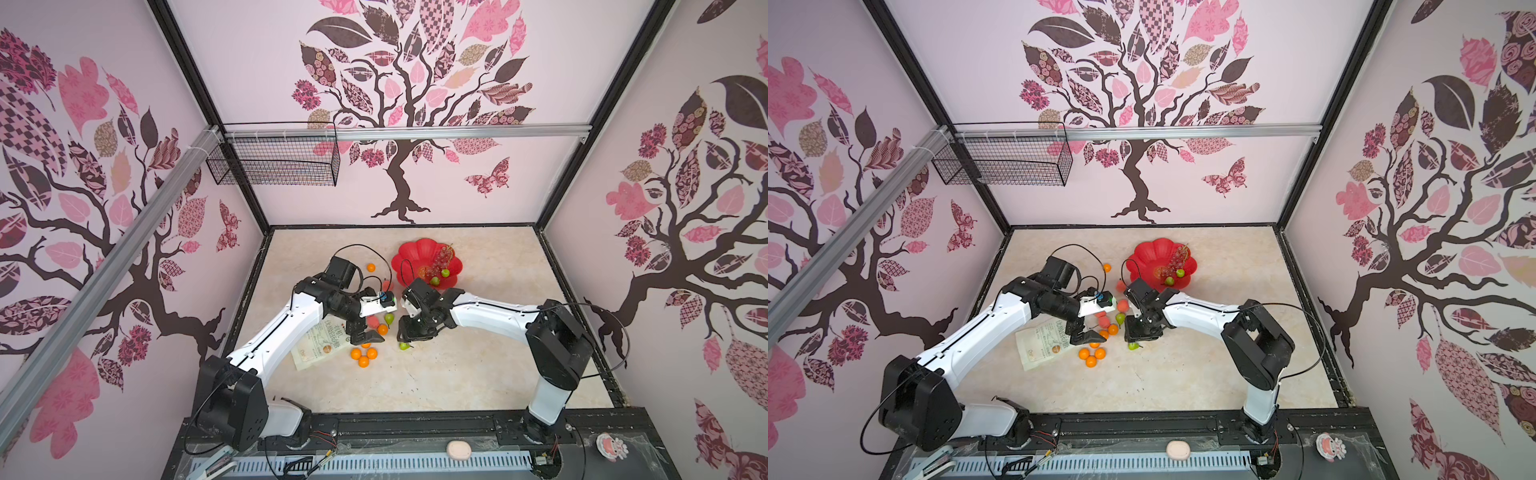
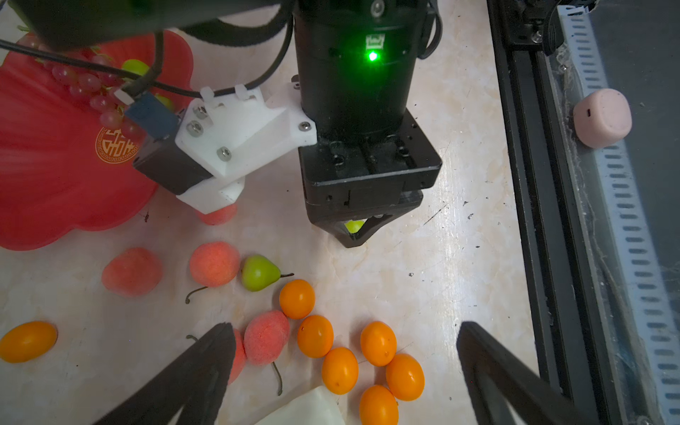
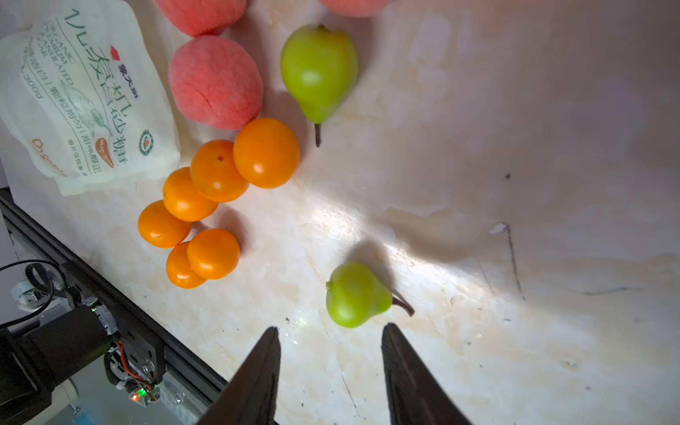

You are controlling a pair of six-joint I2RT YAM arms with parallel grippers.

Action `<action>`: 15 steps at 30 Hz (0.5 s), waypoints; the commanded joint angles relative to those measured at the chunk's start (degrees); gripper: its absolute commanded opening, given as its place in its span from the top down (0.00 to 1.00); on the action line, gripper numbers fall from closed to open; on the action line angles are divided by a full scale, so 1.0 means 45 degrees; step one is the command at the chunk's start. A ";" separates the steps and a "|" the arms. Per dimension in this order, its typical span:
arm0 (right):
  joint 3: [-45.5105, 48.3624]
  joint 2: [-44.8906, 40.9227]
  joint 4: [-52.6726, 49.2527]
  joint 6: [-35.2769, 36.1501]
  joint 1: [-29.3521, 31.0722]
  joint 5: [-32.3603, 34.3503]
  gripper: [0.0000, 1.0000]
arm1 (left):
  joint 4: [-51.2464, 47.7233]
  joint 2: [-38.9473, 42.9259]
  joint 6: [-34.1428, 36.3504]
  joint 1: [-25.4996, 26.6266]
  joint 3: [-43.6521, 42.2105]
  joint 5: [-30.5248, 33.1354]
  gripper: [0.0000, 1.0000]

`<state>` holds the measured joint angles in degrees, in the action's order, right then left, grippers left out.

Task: Place and organize the fake fruits in the fruit bowl
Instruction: 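Move the right gripper back toward a small green pear near the kumquats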

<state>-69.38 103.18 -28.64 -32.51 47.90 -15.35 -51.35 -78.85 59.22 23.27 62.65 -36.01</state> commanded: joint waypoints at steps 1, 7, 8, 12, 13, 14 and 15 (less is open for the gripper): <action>-0.0523 0.0530 -0.0826 0.0341 0.0157 0.0562 0.52 | -0.0170 0.0129 0.0297 -0.0121 0.0221 -0.0044 0.02; -0.0898 0.1004 -0.1266 0.0503 0.0334 0.0789 0.51 | -0.0131 0.0145 0.0297 -0.0141 0.0214 -0.0084 0.02; -0.0934 0.1072 -0.1320 0.0526 0.0374 0.0815 0.51 | -0.0112 0.0140 0.0292 -0.0131 0.0208 -0.0084 0.02; -0.1054 0.1288 -0.1462 0.0592 0.0411 0.0881 0.51 | -0.0092 0.0130 0.0267 -0.0165 0.0204 -0.0165 0.02; -0.1083 0.1343 -0.1484 0.0587 0.0421 0.0911 0.51 | -0.0075 0.0139 0.0277 -0.0151 0.0199 -0.0163 0.02; -0.1132 0.1395 -0.1505 0.0609 0.0435 0.0948 0.51 | -0.0070 0.0149 0.0277 -0.0153 0.0210 -0.0180 0.02; -0.1172 0.1458 -0.1527 0.0635 0.0440 0.0951 0.51 | -0.0053 0.0135 0.0258 -0.0156 0.0182 -0.0174 0.02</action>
<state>-72.12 107.63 -33.04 -30.57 49.41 -12.23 -51.37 -78.85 59.83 22.85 62.65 -36.07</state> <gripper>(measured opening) 0.492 0.981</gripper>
